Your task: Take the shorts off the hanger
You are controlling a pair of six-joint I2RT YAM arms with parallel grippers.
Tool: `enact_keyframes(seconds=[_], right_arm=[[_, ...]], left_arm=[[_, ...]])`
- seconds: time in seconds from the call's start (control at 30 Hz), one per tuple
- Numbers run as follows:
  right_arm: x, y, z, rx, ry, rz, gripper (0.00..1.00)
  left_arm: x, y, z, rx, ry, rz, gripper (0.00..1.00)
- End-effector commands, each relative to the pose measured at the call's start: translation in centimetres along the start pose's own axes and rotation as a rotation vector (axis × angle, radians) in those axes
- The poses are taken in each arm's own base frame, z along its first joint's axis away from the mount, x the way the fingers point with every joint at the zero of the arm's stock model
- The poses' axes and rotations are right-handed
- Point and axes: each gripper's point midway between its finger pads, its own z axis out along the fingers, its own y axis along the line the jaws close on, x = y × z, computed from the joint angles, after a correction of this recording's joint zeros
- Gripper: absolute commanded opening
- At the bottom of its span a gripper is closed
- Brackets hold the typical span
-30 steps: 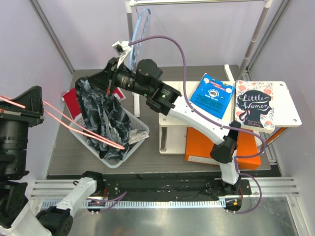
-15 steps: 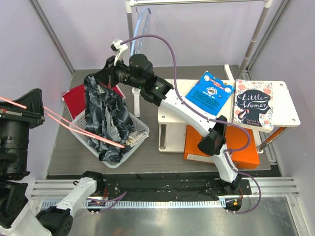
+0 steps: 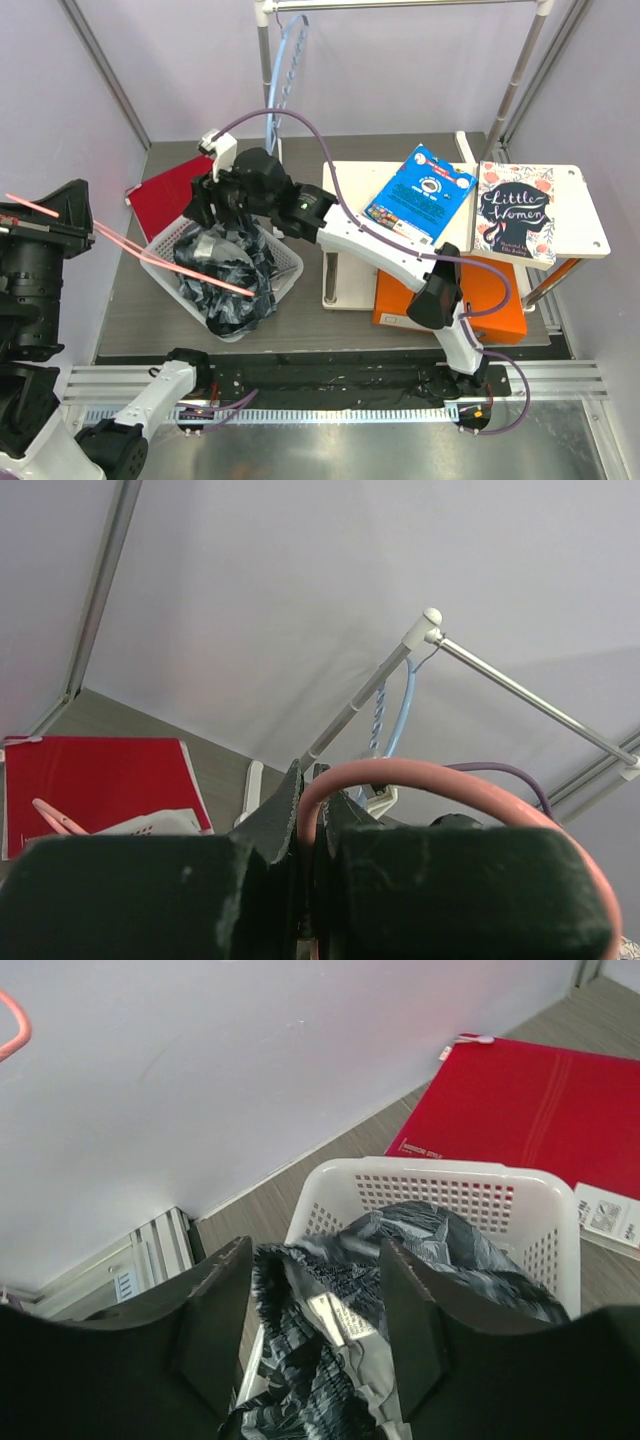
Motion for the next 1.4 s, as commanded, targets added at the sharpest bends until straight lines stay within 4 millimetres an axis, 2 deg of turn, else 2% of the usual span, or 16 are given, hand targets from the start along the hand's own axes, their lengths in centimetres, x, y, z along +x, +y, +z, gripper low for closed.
enact_keyframes(seconds=[0.0,0.17,0.33,0.5,0.67,0.73,0.77,0.8,0.83,0.9,0.93,1.0,1.13,1.2,1.23,1.37], right_arm=[[-8.3,0.7,-4.9,0.034,-0.171,-0.007,0.65],[-9.1,1.1,-6.7,0.041,-0.179,0.039,0.7],[-12.1,0.8,-10.9,0.082,-0.24,0.044,0.72],[-12.9,-1.7,-14.9,0.179,-0.271,0.085,0.74],[-12.8,-4.5,-19.4,0.272,-0.298,0.111,0.74],[-11.9,-5.3,-20.0,0.288,-0.281,0.112,0.74],[-12.1,-5.8,-20.7,0.298,-0.288,0.109,0.74],[-12.4,-5.6,-21.5,0.293,-0.3,0.106,0.74],[-12.0,-5.7,-21.7,0.292,-0.291,0.099,0.74],[-12.3,-5.5,-22.5,0.277,-0.297,0.087,0.74],[-12.2,-5.6,-22.7,0.275,-0.294,0.083,0.74],[-12.5,-5.6,-23.4,0.276,-0.306,0.079,0.75],[-12.3,-6.3,-24.4,0.294,-0.309,0.081,0.78],[-12.4,-7.2,-24.9,0.314,-0.318,0.107,0.79],[-12.2,-7.6,-25.0,0.323,-0.317,0.12,0.79],[-11.8,-8.9,-25.3,0.304,-0.305,0.196,0.81]], left_arm=[[0.3,-0.5,1.0,0.006,0.009,-0.003,0.0],[0.8,-1.1,1.4,0.032,0.035,-0.019,0.0],[2.7,-2.9,2.6,0.113,0.106,-0.072,0.0],[5.6,-6.2,4.1,0.265,0.222,-0.159,0.0],[5.7,-10.0,5.7,0.419,0.261,-0.255,0.0],[6.8,-11.7,6.6,0.491,0.325,-0.295,0.0],[6.4,-13.0,6.8,0.545,0.33,-0.348,0.0],[7.0,-13.7,7.6,0.57,0.362,-0.381,0.0],[8.0,-14.6,7.6,0.627,0.417,-0.406,0.0],[7.3,-16.4,7.8,0.722,0.426,-0.501,0.0],[8.7,-16.7,8.4,0.746,0.478,-0.524,0.0],[8.2,-17.6,8.7,0.797,0.479,-0.581,0.0],[8.9,-18.1,10.0,0.823,0.507,-0.628,0.0],[9.0,-18.6,9.7,0.867,0.534,-0.648,0.01],[7.9,-19.4,9.2,0.938,0.515,-0.674,0.01],[8.0,-20.5,8.7,1.072,0.572,-0.719,0.01]])
